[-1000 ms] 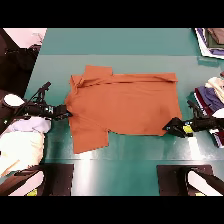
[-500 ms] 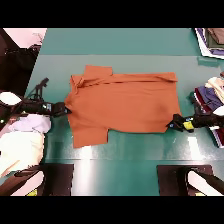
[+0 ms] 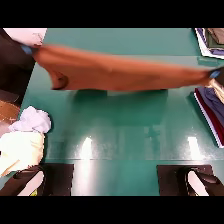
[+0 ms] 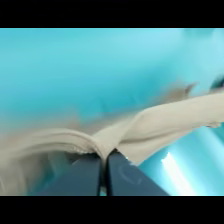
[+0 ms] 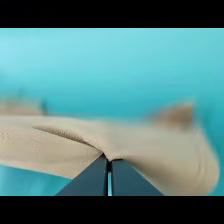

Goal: Fold the shirts.

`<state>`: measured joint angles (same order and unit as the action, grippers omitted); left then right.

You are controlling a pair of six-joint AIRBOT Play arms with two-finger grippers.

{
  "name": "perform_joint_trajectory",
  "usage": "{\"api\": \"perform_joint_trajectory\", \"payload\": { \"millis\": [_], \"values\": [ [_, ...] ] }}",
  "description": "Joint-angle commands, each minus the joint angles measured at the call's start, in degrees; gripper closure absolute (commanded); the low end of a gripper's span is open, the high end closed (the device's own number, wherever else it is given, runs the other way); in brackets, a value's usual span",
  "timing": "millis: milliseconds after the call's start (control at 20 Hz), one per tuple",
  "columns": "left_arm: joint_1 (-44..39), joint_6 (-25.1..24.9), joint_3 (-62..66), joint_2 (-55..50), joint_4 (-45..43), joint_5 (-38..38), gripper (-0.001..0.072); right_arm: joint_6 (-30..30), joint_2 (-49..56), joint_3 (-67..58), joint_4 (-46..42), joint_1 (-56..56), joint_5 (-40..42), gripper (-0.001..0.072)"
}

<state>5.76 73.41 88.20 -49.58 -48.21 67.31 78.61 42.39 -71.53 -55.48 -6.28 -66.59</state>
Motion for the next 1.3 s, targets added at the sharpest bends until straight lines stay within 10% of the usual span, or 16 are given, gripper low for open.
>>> {"api": "perform_joint_trajectory", "payload": {
  "millis": [0, 550, 850, 1250],
  "values": [
    [0.04, 0.26, 19.96, 0.83, -0.11, 1.75, 0.0681, -0.04, -4.07, -12.70, -0.17, -0.02, 1.07, 0.0698],
    [0.04, 7.65, 37.51, 0.74, 8.94, 5.60, 0.0682, 0.02, 0.79, -39.01, -7.54, -0.02, -14.53, 0.0698],
    [0.04, 6.12, 14.91, -2.84, 2.73, 5.70, 0.0682, 0.57, 21.29, -42.56, -7.54, 0.00, -25.94, 0.0698],
    [0.04, 0.15, 2.93, -31.78, 2.38, 3.76, 0.0681, 0.26, 44.19, -26.25, -7.56, 3.45, -17.31, 0.0698]
  ]
}}
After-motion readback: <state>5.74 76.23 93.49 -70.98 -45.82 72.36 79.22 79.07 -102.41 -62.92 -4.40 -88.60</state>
